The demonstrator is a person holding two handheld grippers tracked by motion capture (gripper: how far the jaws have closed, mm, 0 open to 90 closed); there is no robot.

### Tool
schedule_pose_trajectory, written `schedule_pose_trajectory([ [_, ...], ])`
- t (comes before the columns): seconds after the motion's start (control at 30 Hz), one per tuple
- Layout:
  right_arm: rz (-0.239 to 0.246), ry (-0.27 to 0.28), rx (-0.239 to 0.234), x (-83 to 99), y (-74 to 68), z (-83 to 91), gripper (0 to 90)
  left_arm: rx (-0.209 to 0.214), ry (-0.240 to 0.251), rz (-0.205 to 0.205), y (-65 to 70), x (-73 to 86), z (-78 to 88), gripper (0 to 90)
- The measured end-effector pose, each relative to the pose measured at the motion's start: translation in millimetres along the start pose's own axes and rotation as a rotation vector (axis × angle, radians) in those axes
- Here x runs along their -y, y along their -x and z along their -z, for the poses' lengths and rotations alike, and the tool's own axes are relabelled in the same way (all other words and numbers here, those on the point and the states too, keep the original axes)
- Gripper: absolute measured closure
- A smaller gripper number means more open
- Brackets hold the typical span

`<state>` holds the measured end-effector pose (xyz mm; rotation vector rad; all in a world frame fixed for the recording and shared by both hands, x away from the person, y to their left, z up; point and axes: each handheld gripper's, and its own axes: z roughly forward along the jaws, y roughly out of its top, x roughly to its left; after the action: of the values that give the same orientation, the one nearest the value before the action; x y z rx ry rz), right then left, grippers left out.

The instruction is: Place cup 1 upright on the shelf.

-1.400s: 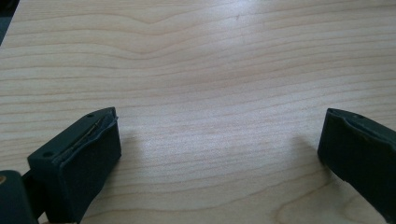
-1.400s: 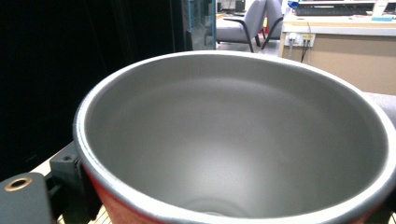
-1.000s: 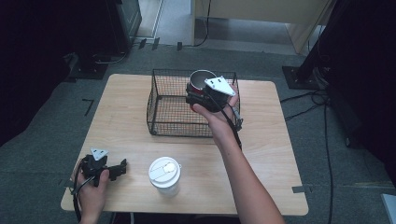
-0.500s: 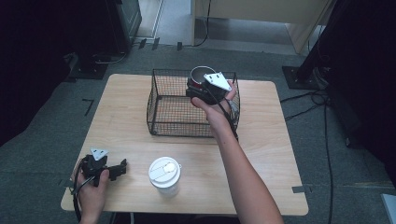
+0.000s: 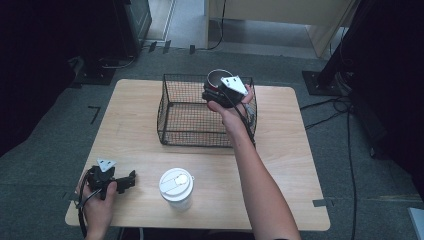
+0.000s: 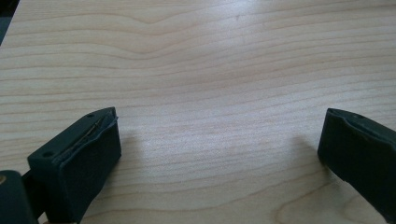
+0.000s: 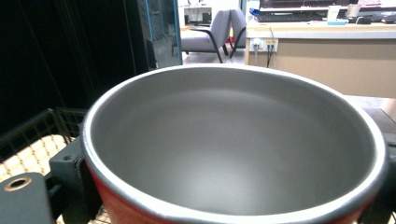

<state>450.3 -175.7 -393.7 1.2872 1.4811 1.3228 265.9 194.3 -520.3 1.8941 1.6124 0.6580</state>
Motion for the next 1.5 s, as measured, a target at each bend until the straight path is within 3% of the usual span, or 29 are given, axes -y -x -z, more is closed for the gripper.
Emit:
schedule_pose_trajectory([
  [0.13, 0.012, -0.024, 0.012, 7.4, 3.3, -8.3, 7.4, 0.0, 0.0, 0.001, 0.0, 0.0, 0.0, 0.0],
  [0.7, -0.017, -0.112, 0.048, 38.7, 9.0, -37.1, 7.1, 0.0, 0.0, 0.0, 0.0, 0.0, 0.0, 0.0],
  [1.13, -0.013, -0.172, 0.031, 48.3, 7.4, -42.4, 6.8, 0.0, 0.0, 0.0, 0.0, 0.0, 0.0, 0.0],
  [1.5, -0.006, -0.189, 0.012, 48.4, 6.9, -41.3, 6.4, 0.0, 0.0, 0.0, 0.0, 0.0, 0.0, 0.0],
])
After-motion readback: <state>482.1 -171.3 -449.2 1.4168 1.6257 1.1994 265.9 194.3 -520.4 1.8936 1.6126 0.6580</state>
